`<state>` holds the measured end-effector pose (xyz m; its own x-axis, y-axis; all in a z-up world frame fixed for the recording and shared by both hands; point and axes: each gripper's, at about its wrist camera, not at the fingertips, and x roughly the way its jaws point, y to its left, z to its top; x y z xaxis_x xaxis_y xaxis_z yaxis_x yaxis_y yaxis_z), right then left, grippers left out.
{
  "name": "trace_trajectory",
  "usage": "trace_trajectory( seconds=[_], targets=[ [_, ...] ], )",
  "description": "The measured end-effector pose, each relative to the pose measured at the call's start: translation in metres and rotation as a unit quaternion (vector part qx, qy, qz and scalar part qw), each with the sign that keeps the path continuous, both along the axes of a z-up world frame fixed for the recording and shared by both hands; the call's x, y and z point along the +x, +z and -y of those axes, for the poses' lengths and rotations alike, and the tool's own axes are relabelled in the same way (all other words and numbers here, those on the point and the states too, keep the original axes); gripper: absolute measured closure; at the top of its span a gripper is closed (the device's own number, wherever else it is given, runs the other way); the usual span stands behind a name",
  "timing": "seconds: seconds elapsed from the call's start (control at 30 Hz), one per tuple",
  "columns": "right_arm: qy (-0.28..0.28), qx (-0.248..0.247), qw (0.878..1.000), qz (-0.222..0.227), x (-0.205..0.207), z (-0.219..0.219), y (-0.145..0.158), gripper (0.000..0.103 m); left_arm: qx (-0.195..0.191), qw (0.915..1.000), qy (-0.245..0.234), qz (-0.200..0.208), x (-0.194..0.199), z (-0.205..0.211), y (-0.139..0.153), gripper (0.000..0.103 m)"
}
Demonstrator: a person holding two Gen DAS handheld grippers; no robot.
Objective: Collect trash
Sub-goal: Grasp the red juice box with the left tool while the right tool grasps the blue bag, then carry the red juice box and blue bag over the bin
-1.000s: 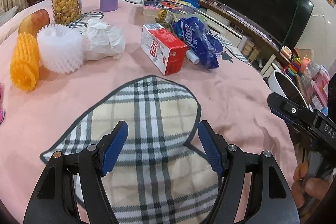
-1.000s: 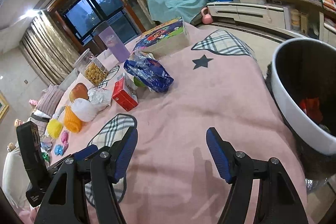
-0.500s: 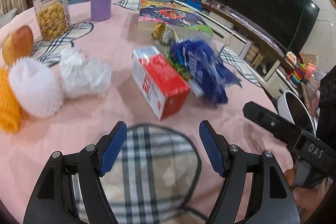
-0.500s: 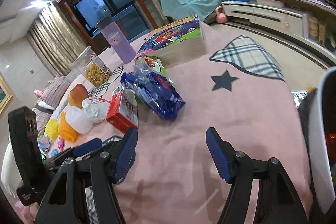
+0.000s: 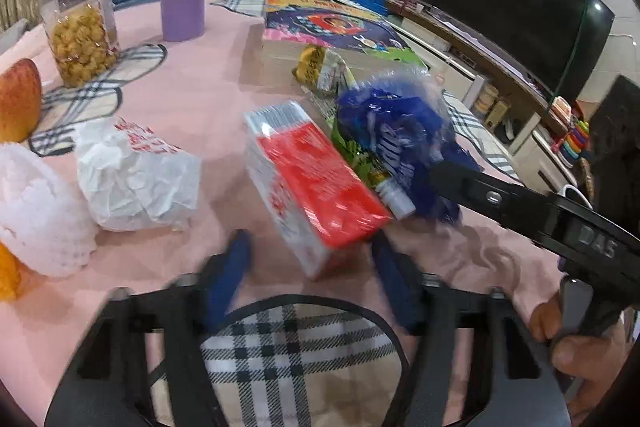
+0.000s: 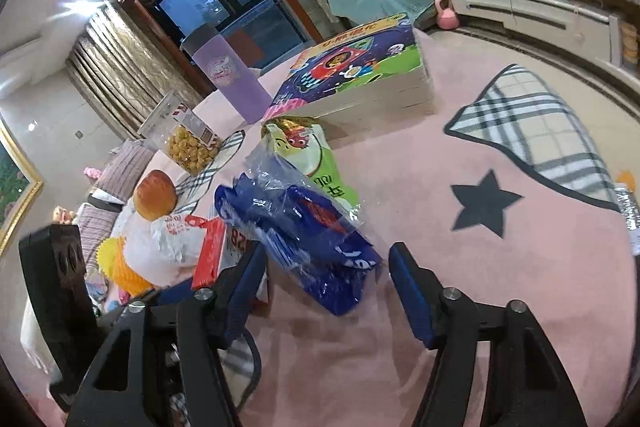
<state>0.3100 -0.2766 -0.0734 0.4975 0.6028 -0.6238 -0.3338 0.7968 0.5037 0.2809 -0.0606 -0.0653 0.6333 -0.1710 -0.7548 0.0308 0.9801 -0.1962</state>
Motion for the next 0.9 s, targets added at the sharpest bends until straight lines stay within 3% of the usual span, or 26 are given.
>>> trace_trajectory(
  seconds=[0.03, 0.1, 0.27, 0.9],
  targets=[
    [0.002, -0.001, 1.0, -0.002, 0.001, -0.002, -0.001, 0.048, -0.005, 1.0, -0.004, -0.003, 0.001, 0.0, -0.001, 0.065],
    [0.009, 0.001, 1.0, -0.006, 0.003, -0.006, -0.003, 0.065, -0.011, 0.9999, -0.005, 0.004, -0.001, -0.001, 0.0, 0.068],
    [0.002, 0.016, 1.0, -0.006, -0.009, 0.0, -0.002, 0.085, -0.014, 0.9996, -0.014, 0.021, -0.011, 0.0, 0.007, 0.071],
    [-0.08, 0.0, 0.997, 0.003, -0.09, 0.065, 0.019, 0.086, -0.014, 0.9948, -0.091, 0.045, -0.078, 0.049, 0.025, 0.071]
  ],
)
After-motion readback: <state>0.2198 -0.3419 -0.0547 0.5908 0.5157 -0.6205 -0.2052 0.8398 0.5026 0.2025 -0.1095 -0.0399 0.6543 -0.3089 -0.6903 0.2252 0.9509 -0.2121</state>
